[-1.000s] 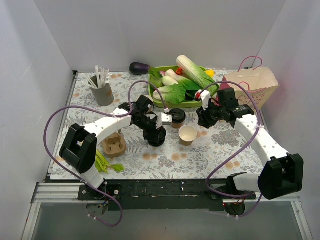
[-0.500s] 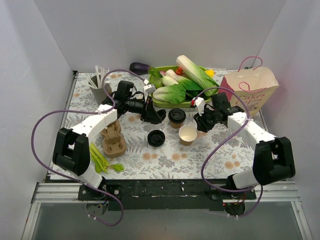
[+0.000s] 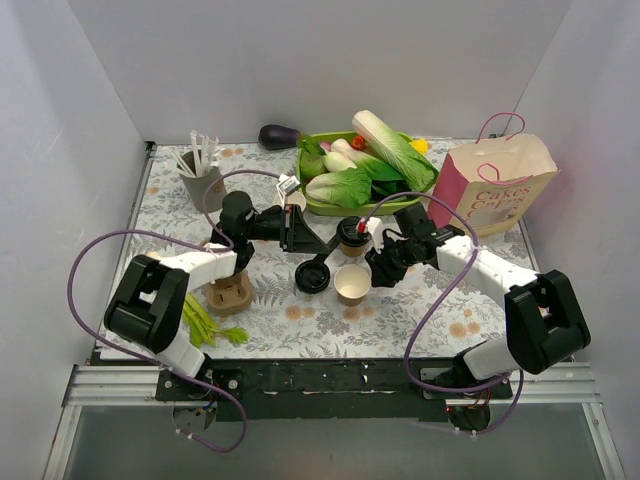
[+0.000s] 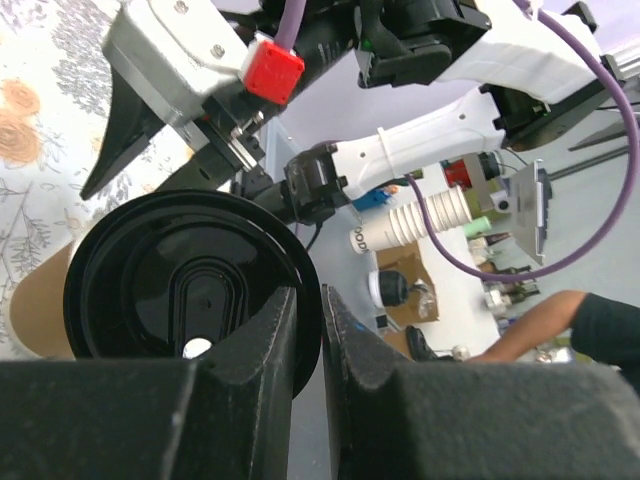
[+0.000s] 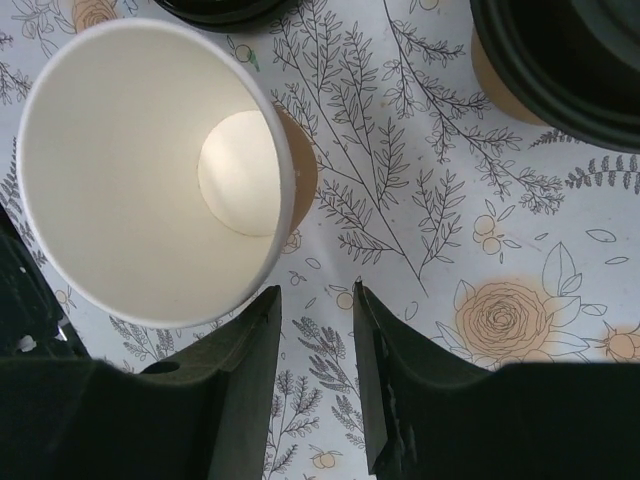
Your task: Pack the takeout coffee
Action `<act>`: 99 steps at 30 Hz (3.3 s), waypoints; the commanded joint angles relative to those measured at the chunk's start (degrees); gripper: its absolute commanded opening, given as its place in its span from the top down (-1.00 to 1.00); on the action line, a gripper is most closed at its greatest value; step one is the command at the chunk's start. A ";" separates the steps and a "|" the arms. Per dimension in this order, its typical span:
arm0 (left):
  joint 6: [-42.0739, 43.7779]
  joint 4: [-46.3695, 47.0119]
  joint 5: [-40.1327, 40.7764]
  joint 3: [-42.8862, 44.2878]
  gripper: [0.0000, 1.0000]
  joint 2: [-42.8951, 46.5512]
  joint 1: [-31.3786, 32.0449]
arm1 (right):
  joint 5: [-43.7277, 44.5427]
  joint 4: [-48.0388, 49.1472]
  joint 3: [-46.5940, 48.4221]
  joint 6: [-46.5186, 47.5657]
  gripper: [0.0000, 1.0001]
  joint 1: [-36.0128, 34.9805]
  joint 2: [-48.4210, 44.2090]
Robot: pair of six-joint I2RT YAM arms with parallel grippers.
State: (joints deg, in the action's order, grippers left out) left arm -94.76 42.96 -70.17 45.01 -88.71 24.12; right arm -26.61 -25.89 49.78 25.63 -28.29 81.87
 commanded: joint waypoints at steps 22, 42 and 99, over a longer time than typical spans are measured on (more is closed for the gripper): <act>-37.16 47.30 -0.76 3.59 0.98 -24.75 9.19 | -25.51 -5.40 2.95 -1.55 -0.32 7.55 -5.14; -35.76 44.84 -3.12 7.01 0.26 -24.24 9.46 | -22.43 1.12 6.20 -6.47 -0.25 7.38 -1.97; 39.65 -45.95 22.45 11.94 -0.24 5.65 0.40 | 3.58 -15.15 4.80 66.92 0.60 -13.01 -9.88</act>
State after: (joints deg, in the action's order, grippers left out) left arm -55.33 -4.25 -47.75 57.06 -84.60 24.86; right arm -23.03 -41.54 53.63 92.12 -41.01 71.61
